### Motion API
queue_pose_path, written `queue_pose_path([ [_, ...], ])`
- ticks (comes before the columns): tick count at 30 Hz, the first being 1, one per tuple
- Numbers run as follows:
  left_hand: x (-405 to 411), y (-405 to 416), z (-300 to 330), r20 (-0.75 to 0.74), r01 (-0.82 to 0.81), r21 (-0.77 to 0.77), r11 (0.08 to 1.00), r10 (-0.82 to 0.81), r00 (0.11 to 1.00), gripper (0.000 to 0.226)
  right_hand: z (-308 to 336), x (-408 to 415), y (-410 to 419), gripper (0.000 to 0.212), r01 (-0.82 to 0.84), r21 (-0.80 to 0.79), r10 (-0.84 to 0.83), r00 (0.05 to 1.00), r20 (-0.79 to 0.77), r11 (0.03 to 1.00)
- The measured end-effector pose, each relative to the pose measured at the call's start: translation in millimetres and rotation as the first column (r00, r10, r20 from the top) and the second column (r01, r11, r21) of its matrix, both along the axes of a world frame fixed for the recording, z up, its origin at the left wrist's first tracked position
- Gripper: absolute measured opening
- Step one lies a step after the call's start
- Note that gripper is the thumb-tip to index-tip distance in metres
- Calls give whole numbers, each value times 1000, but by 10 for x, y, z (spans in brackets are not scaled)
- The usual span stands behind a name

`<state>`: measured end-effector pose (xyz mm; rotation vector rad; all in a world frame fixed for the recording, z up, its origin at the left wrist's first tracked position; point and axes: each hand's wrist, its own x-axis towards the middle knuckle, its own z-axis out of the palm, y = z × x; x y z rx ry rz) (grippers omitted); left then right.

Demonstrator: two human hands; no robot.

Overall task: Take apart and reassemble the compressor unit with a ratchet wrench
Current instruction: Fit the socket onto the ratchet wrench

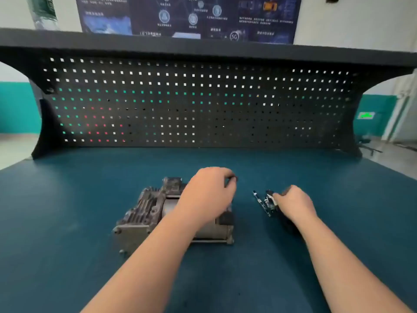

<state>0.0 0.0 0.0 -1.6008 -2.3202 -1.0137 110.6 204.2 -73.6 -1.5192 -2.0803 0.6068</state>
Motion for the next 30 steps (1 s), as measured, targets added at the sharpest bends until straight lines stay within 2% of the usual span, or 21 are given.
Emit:
queue_pose_path([
  [2, 110, 277, 12, 134, 18, 15, 1000, -20, 991, 25, -54, 26, -2, 50, 47, -60, -36, 984, 173, 997],
  [3, 157, 465, 1, 169, 17, -13, 1000, -14, 986, 26, -101, 21, 20, 53, 44, -68, -29, 978, 207, 997],
  [6, 315, 1020, -69, 257, -37, -245, 969, 102, 961, 19, -137, 5, 20, 53, 41, -70, -24, 973, 228, 997],
  [8, 378, 1342, -205, 258, -77, -394, 916, 191, 947, 21, -143, 9, 58, 51, 29, -60, -14, 970, 243, 998],
  [11, 374, 1656, -437, 246, -103, -519, 849, 263, 933, 29, -198, 6, 124, 43, 19, -75, 2, 964, 266, 997],
  [16, 300, 1871, -614, 214, -159, -590, 791, 343, 914, 37, -217, -34, 189, 30, 10, -99, 18, 958, 286, 995],
  [19, 290, 1925, -626, 227, -179, -584, 792, 371, 900, 27, -209, -72, 180, 24, -5, -119, 42, 950, 310, 993],
  [22, 300, 1891, -529, 169, -218, -551, 805, 363, 916, 5, -188, -60, 154, 27, -40, -135, 82, 945, 317, 990],
  [24, 341, 1823, -382, 99, -244, -485, 840, 330, 939, 23, -160, -39, 133, 31, -61, -158, 104, 954, 282, 985],
  [26, 376, 1691, -175, 125, -224, -379, 898, 289, 949, 34, -121, -20, 118, 25, -66, -184, 102, 976, 192, 981],
  [28, 380, 1495, 36, 379, -103, -196, 975, 172, 909, 28, -60, 6, 103, 24, -74, -161, 84, 995, 56, 984],
  [29, 365, 1356, 112, 535, -34, -51, 998, 56, 843, 19, -27, 17, 94, 25, -93, -125, 88, 995, -47, 988],
  [30, 346, 1187, 171, 624, 7, 74, 997, -52, 780, 12, 4, 21, 78, 24, -133, -80, 117, 976, -186, 988],
])
